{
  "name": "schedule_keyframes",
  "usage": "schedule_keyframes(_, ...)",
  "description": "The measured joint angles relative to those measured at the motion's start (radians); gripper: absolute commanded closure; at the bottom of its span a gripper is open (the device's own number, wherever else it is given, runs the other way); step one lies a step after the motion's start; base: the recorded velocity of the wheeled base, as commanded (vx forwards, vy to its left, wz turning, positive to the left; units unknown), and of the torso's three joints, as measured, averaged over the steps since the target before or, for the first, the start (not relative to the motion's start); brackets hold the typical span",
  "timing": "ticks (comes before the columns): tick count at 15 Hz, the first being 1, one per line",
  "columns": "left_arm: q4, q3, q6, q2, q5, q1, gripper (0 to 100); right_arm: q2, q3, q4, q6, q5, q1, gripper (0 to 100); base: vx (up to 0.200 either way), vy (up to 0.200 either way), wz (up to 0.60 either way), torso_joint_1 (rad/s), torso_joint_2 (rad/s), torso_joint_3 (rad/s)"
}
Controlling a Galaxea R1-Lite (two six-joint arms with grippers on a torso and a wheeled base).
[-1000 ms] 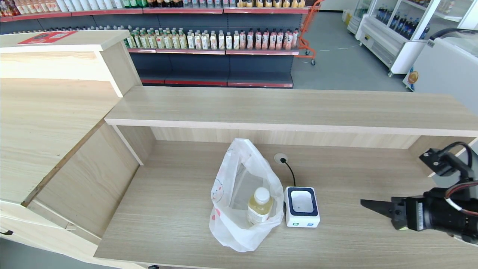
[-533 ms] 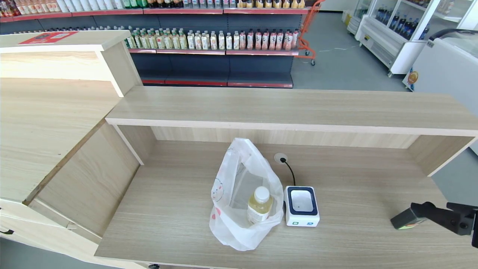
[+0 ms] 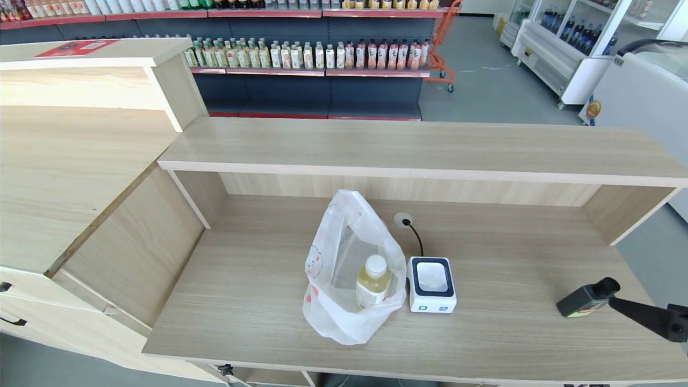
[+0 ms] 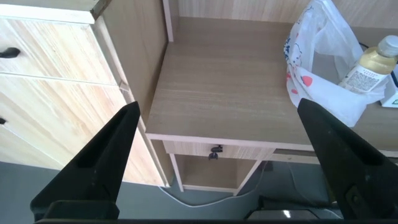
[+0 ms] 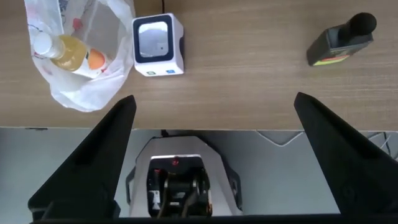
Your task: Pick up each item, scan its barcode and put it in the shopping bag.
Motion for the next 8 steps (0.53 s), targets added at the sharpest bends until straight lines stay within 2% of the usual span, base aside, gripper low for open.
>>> schedule_keyframes(3, 0.000, 0.000, 0.001, 0.000, 0.000, 0.000, 0, 0.002, 0.021, 0.000, 0.000, -0.005, -0.001, 0, 0.000, 0.000, 0.00, 0.000, 0.00, 0.000)
schedule_keyframes(6, 0.000, 0.000, 0.006, 0.000, 0.000, 0.000, 0, 0.038, 0.030, -0.001, -0.011, -0.095, -0.001, 0, 0.000, -0.200, 0.00, 0.006, 0.00, 0.002)
schedule_keyframes(8, 0.000, 0.000, 0.007, 0.000, 0.000, 0.000, 0, 0.085, 0.029, -0.001, -0.031, -0.223, -0.001, 0, 0.000, -0.200, 0.00, 0.007, 0.00, 0.000)
